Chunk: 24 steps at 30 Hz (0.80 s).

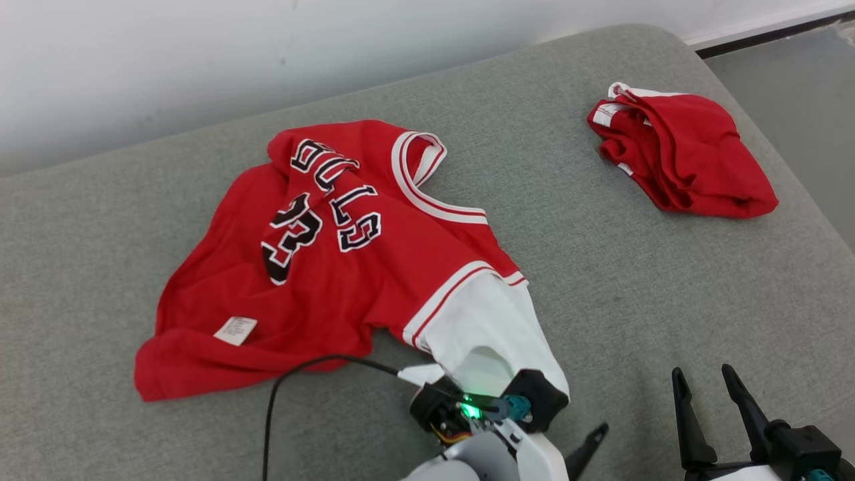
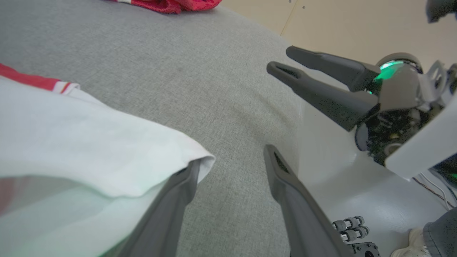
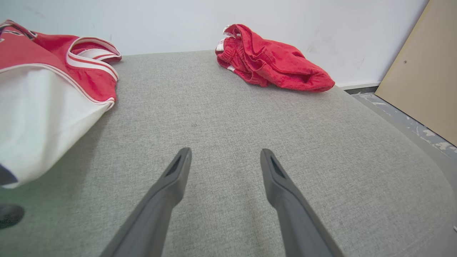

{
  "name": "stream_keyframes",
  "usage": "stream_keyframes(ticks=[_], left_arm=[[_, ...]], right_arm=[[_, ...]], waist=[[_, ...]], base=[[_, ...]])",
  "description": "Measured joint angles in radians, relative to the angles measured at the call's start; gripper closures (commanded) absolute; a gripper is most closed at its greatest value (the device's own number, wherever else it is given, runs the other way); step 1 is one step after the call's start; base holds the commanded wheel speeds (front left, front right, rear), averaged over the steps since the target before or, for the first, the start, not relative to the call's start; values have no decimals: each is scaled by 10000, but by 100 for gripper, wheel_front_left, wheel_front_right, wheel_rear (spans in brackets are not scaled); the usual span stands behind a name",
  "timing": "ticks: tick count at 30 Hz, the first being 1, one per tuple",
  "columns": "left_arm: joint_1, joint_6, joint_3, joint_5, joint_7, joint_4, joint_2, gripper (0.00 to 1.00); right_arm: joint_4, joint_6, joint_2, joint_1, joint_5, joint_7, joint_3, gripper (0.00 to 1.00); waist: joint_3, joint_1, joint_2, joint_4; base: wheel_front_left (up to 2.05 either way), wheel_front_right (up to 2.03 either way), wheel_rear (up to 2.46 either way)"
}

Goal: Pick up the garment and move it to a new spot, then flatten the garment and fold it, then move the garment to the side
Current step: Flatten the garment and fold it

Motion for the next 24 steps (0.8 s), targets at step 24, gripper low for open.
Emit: stream_keyframes(ticks=[24], left_arm=[[582,1007,1749,-1799,-1141,-1342,1747,0]], right_arm=[[-8,0,0,438,-370,0,-497,0]], waist=[[-1042,0,0,955]], base=[[0,0,0]])
